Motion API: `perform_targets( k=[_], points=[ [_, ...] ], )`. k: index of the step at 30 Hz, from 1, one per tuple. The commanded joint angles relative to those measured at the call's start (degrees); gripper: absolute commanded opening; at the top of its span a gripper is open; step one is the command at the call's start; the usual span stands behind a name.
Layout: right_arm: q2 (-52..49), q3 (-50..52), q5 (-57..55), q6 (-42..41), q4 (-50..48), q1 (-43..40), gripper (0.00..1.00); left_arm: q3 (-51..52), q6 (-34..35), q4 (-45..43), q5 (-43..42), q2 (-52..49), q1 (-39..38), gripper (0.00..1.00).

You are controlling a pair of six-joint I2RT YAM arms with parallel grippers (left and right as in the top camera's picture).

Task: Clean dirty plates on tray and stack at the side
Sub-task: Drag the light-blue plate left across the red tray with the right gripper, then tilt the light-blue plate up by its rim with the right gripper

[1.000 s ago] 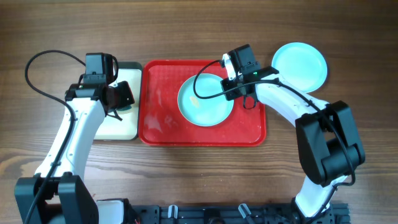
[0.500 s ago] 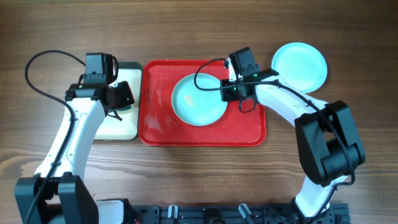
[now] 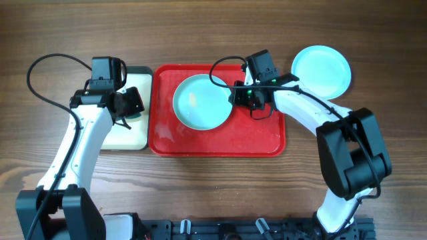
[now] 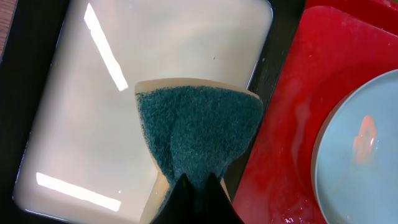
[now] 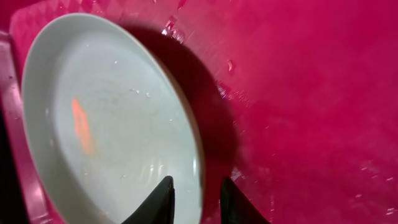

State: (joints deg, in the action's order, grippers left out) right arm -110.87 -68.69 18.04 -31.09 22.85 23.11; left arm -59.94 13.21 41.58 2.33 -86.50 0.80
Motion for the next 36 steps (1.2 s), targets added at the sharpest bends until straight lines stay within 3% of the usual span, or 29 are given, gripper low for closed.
perform_targets(
  k=[1,24,36],
  points=[
    [0.3,0.3,-8.0,6.5,-0.3,-0.1,0.25,0.0,0.7,0.0,0.7,0.5,-0.3,0.04],
    [0.3,0.4,-0.5,10.1,-2.5,0.6,0.24,0.0,0.7,0.0,0.7,0.5,-0.3,0.04],
    [-0.6,0.9,-4.2,9.9,-2.6,2.5,0.13,0.0,0.7,0.3,0.7,0.5,-0.3,0.04]
  ],
)
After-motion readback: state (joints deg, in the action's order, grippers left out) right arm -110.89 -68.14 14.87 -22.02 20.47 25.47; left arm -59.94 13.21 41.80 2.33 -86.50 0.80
